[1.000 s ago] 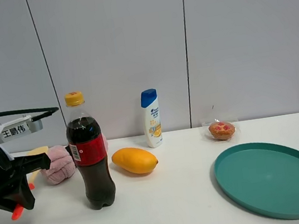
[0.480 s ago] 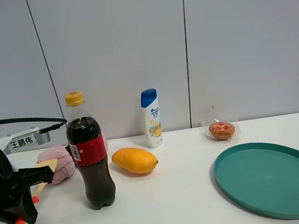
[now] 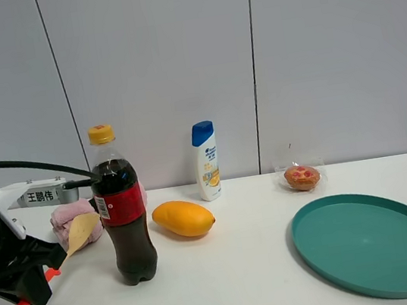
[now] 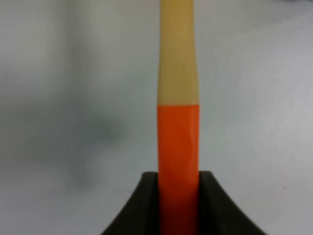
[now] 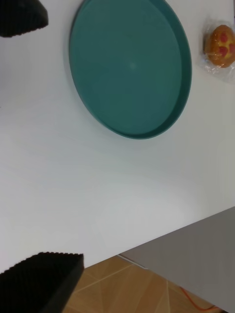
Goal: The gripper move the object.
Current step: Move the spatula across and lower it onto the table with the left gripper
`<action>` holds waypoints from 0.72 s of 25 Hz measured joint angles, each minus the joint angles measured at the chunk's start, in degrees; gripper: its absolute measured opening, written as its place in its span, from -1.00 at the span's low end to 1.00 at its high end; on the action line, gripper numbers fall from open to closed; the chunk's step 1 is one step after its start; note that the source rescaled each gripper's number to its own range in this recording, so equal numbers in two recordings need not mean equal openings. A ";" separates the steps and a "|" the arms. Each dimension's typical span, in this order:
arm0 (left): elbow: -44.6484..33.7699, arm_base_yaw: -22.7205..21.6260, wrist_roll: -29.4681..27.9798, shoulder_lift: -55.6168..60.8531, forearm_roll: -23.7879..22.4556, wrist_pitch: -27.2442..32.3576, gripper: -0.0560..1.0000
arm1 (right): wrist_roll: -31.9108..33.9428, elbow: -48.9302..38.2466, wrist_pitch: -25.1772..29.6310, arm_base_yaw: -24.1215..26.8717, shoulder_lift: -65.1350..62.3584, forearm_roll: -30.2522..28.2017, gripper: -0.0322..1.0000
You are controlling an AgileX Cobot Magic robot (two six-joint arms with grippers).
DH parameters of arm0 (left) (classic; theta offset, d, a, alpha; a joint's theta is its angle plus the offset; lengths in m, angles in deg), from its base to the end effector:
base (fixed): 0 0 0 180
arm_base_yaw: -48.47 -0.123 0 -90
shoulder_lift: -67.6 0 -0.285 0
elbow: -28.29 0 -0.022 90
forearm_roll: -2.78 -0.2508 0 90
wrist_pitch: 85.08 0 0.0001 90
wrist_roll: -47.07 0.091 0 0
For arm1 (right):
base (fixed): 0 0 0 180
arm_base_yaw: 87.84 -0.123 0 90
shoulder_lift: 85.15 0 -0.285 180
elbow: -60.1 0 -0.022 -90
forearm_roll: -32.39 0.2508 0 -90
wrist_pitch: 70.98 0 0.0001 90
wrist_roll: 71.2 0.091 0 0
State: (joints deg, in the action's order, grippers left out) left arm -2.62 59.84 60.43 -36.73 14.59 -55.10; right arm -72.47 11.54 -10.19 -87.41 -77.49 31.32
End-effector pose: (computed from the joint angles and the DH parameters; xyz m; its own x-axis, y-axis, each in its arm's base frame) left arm 0.2791 -0.0656 0.1492 -0.9322 0.2422 -0.2689 0.2733 0.9582 -0.0842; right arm -0.0052 -0.0014 0.2773 -0.4545 -0.0279 -0.8903 0.0078 0.9993 -0.0353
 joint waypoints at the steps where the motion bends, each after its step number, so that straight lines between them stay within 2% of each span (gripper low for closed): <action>1: 0.00 0.00 0.39 -0.13 0.00 0.00 -0.88 | 0.00 0.00 0.00 0.00 0.00 0.00 1.00; 18: 0.02 0.00 1.55 -4.90 0.00 -3.50 -0.88 | 0.00 0.00 0.00 0.00 0.00 0.00 1.00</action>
State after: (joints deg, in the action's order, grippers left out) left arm -2.61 59.84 61.97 -41.63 14.59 -58.60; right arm -72.47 11.54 -10.19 -87.41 -77.49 31.32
